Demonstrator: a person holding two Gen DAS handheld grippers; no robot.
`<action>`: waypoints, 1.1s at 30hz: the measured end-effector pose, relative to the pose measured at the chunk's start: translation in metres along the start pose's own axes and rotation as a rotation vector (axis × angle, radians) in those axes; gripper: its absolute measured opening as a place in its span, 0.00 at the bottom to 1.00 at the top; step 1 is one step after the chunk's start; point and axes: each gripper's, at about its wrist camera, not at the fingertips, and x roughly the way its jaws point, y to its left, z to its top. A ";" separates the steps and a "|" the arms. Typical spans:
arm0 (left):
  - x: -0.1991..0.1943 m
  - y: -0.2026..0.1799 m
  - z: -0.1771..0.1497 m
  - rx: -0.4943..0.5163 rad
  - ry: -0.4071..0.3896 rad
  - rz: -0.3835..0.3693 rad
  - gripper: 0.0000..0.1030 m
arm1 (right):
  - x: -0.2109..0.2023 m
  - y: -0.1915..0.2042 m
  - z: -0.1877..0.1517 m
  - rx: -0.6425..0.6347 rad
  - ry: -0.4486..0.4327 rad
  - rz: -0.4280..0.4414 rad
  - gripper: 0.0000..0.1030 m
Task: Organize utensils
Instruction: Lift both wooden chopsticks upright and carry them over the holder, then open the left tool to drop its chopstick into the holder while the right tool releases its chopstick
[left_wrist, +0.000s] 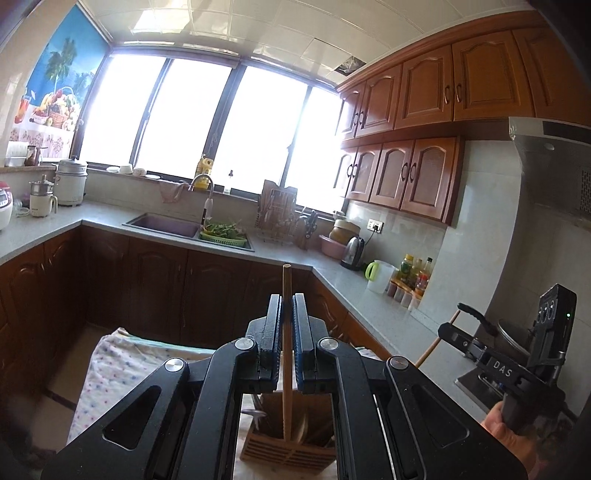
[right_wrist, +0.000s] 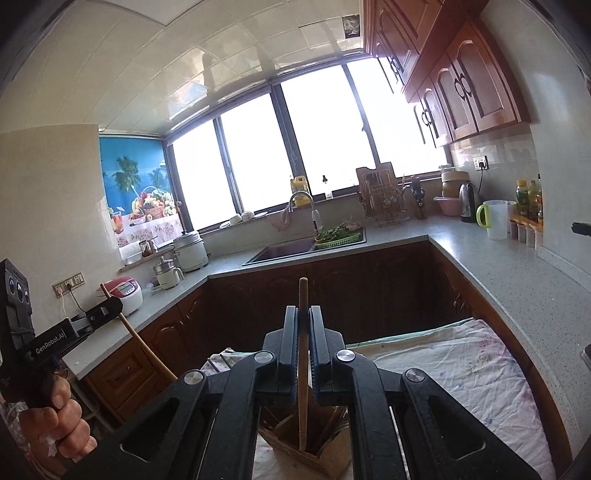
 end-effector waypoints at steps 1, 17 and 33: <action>0.007 0.001 -0.002 -0.001 -0.002 0.007 0.04 | 0.005 -0.001 -0.001 -0.003 0.002 -0.004 0.05; 0.074 0.011 -0.082 -0.019 0.107 0.068 0.04 | 0.052 -0.028 -0.064 0.066 0.093 -0.022 0.05; 0.088 0.015 -0.105 -0.007 0.194 0.088 0.05 | 0.062 -0.035 -0.077 0.084 0.166 -0.032 0.06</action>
